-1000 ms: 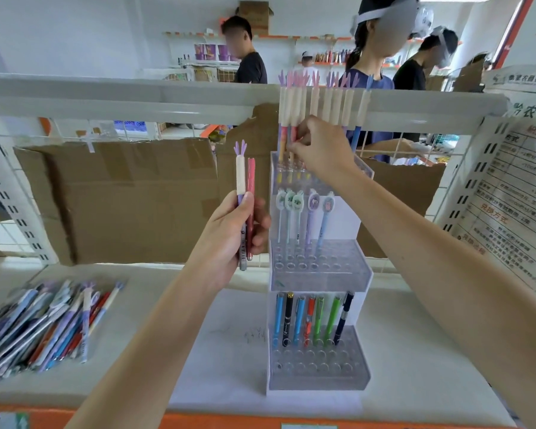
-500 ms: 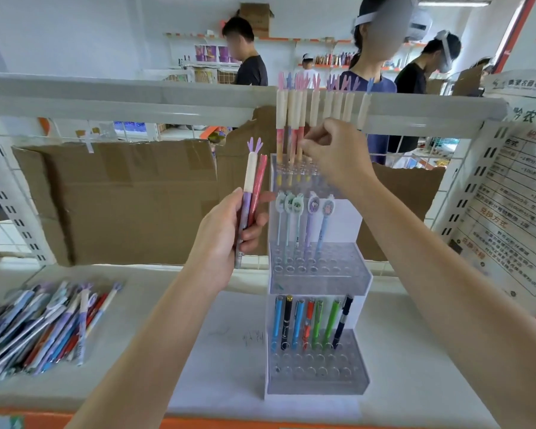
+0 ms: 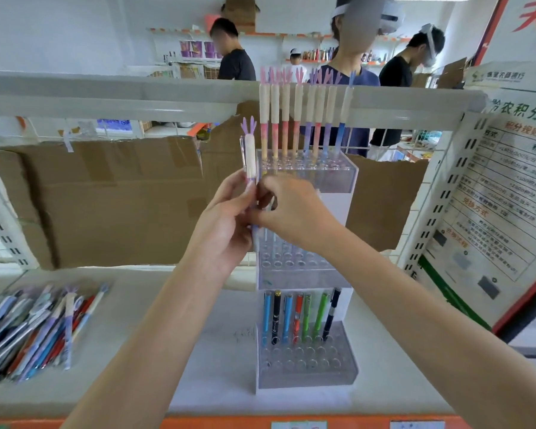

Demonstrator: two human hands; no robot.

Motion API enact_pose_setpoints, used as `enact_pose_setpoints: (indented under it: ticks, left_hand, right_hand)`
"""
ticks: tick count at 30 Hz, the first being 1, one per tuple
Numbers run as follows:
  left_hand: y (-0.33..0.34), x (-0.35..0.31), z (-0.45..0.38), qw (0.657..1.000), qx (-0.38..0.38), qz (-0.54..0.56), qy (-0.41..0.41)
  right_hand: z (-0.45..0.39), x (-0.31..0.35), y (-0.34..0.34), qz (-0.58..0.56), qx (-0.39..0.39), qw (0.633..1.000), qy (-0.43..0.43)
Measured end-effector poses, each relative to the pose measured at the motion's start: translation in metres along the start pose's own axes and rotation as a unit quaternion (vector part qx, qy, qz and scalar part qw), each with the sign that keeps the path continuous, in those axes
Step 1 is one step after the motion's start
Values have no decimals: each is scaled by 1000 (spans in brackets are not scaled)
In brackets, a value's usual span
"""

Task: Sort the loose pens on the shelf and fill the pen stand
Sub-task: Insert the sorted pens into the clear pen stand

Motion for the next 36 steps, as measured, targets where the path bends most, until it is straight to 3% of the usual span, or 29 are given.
enact_pose_setpoints:
  ticks: [7,9,18,25,36]
  left_hand:
    - [-11,-7,3,997,-71,19,6]
    - [-16,-8,5,997,-75,13,-1]
    - [-17,-8,9,997,-68,17,-11]
    - [-21,-7,13,999,-40,-9,-12]
    - [-25,2,16,999,6,-19,-36]
  right_hand:
    - [-22,-2,-27,-190,-111,975,29]
    - [-37,-9,-42,-198,-154,968,28]
    - [-77,-22,-47,-46,-120,990,54]
    - [-91,-31,-38,121,-115,981,93]
    - [-96,-30,-42,120,-115,980,111]
Point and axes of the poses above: each hand's wrist, its own z-axis away from the middle knuckle, its own y-axis out of the palm, x = y × z, the point moved 1 cm from there along -z, towards the middle knuckle, and after that the axes turned 11 degrees about y, right-handed, at the moved point
